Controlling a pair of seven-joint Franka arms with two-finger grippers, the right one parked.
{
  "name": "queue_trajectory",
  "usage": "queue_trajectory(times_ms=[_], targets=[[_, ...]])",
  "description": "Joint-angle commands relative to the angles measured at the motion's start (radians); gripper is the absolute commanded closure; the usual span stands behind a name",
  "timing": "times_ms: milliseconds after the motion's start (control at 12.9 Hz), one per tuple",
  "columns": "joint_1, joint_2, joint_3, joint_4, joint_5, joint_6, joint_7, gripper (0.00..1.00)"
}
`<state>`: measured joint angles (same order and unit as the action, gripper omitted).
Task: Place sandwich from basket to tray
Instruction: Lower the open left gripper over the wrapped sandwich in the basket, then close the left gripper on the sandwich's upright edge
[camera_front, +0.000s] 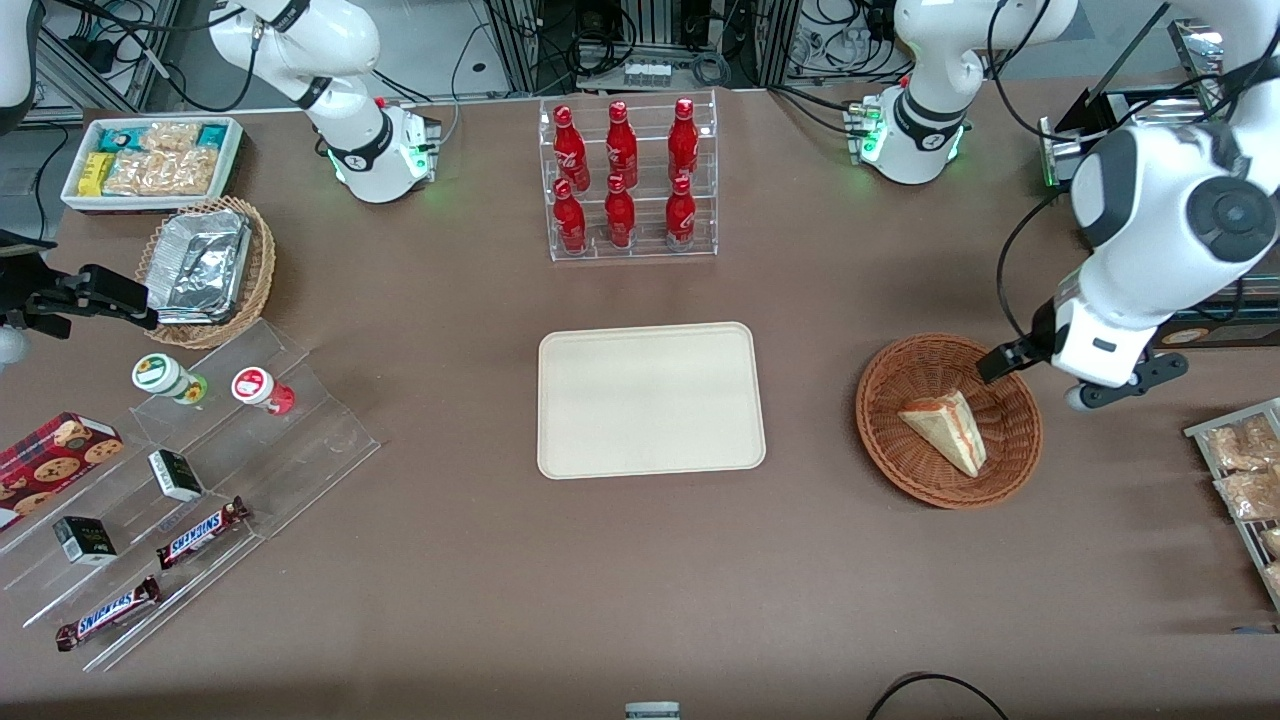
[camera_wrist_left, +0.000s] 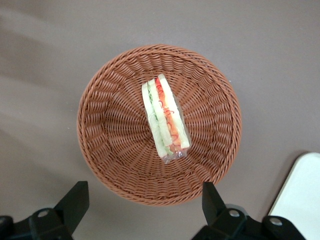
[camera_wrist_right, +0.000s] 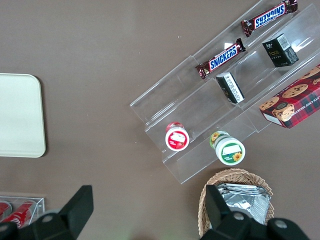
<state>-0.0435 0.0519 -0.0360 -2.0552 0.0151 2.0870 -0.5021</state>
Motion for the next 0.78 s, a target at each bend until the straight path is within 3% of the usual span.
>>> queue_trajectory(times_ms=[0, 233, 699], targets=[[-0.004, 0.003, -0.004, -0.081, 0.017, 0.12, -0.11, 0.0], [-0.024, 0.058, -0.002, -0.141, 0.028, 0.234, -0.206, 0.0], [-0.026, 0.157, -0.002, -0.152, 0.059, 0.341, -0.234, 0.0]])
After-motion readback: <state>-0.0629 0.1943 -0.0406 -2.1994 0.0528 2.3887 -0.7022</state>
